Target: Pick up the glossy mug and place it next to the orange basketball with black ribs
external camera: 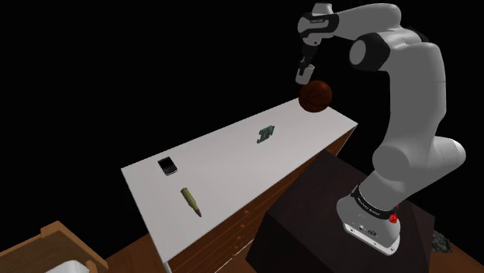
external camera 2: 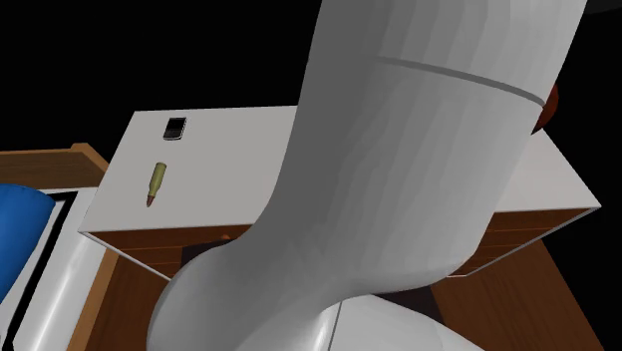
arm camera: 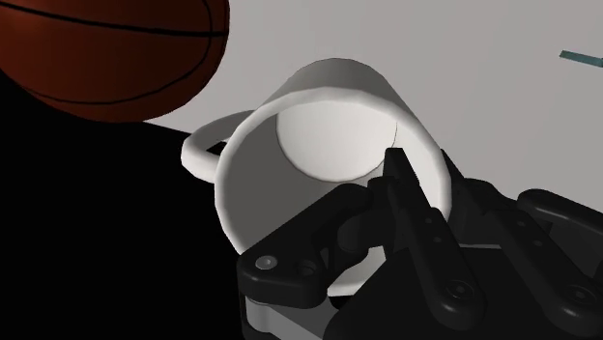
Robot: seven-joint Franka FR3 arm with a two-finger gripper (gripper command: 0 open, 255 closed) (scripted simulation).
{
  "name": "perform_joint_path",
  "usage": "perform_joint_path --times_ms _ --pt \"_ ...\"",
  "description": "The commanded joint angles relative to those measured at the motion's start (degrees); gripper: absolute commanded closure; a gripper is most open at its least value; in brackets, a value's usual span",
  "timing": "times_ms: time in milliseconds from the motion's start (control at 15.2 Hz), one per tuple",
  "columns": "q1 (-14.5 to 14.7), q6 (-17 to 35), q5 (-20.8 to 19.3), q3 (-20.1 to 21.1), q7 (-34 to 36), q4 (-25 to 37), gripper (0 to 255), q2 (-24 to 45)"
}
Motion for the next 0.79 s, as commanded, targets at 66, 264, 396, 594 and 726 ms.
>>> perform_joint_path --times_ms 66,264,396,594,726 --pt "0.0 1.8 0.1 0.0 -0.1 -1.3 255 0.5" --pt "0.0 3.9 0.1 0.1 -0.1 -2.9 255 0.9" --pt "0.1 5.1 0.2 0.1 -0.1 -3.8 255 1.3" --pt "0.1 7.0 0.3 0.2 -0.1 -5.0 255 2.0" --pt "0.1 8.2 0.3 0.3 -0.1 -5.7 255 2.5"
